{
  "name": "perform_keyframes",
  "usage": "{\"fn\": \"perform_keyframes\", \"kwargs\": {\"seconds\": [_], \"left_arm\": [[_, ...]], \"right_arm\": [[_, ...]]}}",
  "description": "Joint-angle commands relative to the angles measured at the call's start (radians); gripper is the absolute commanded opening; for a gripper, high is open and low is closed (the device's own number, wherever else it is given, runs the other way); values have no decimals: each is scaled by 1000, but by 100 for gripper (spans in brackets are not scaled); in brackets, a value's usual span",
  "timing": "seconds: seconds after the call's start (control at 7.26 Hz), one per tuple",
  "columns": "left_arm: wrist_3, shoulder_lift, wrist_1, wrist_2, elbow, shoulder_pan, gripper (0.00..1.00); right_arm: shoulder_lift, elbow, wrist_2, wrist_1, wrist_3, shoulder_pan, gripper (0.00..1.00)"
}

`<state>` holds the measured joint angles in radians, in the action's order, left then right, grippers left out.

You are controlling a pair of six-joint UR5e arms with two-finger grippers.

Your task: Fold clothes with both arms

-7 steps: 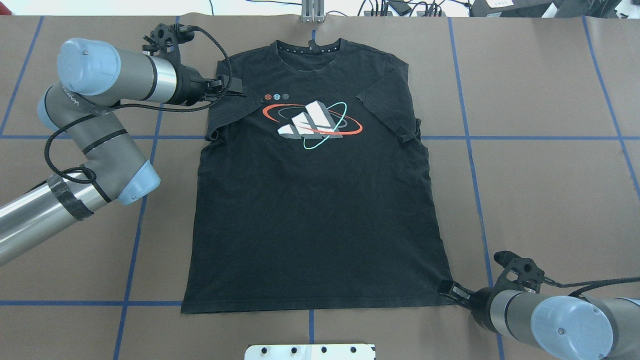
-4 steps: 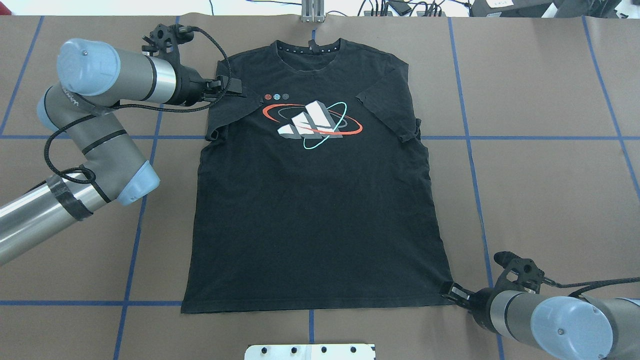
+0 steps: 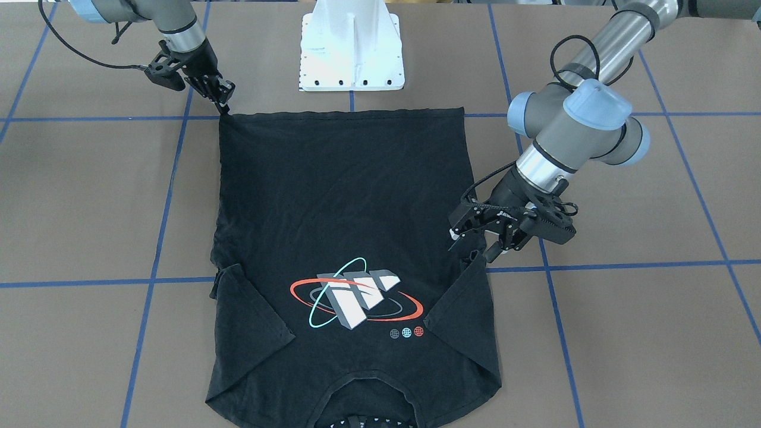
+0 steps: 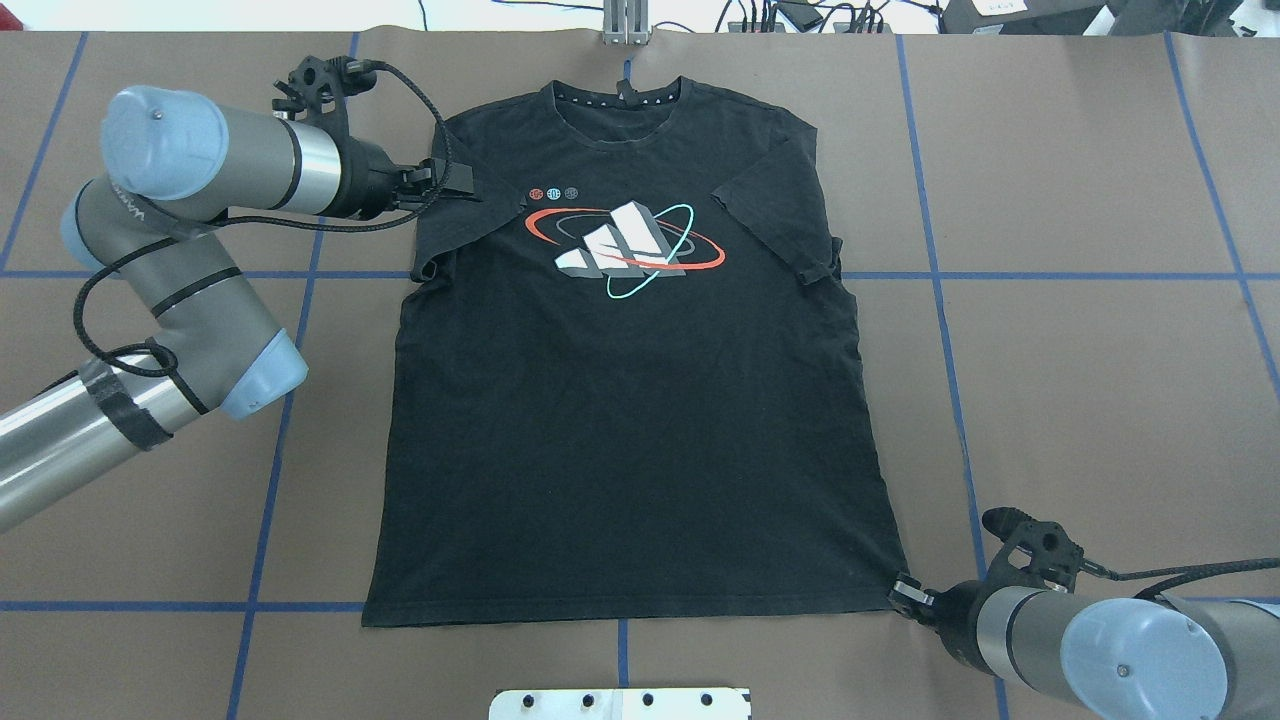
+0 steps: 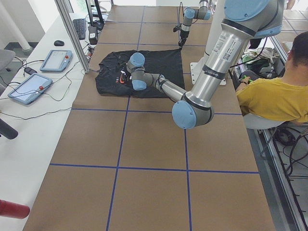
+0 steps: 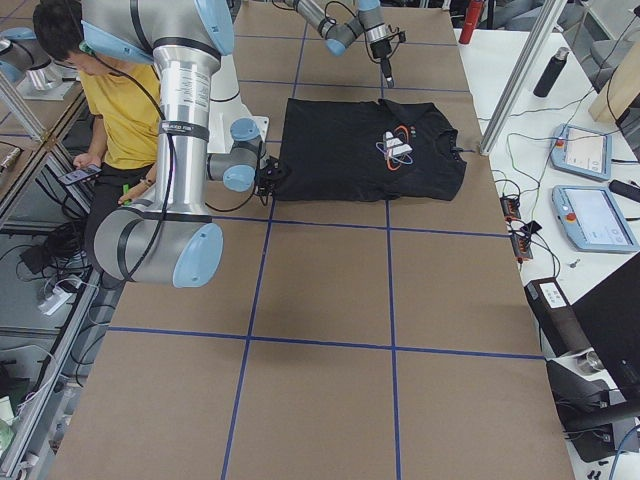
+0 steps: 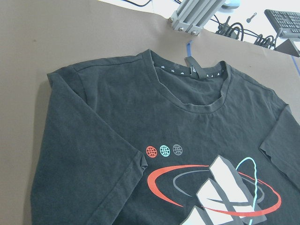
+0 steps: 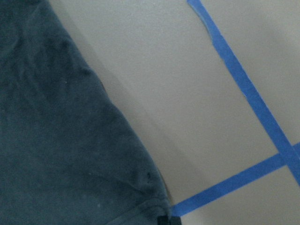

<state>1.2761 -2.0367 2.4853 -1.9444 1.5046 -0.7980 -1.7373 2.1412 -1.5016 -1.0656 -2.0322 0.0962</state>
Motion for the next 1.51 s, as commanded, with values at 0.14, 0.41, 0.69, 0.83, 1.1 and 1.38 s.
{"fn": "perform_keyframes", "kwargs": {"seconds": [0.14, 0.41, 0.69, 0.83, 1.1, 1.38], "left_arm": [[262, 294, -91, 10, 321, 141, 90], [420, 528, -91, 205, 503, 373, 86], [581, 555, -103, 285, 508, 541, 79], [618, 555, -130, 326, 503, 598, 77], [628, 552, -158, 343, 494, 631, 64], [628, 547, -158, 343, 493, 648, 58]], "right_arm": [[-7, 49, -9, -1, 1, 2, 0], [-4, 46, -8, -2, 1, 4, 0], [-4, 46, -6, -2, 1, 14, 0], [-4, 46, -6, -2, 1, 17, 0], [2, 49, -6, -2, 1, 19, 0], [4, 51, -6, -2, 0, 17, 0]]}}
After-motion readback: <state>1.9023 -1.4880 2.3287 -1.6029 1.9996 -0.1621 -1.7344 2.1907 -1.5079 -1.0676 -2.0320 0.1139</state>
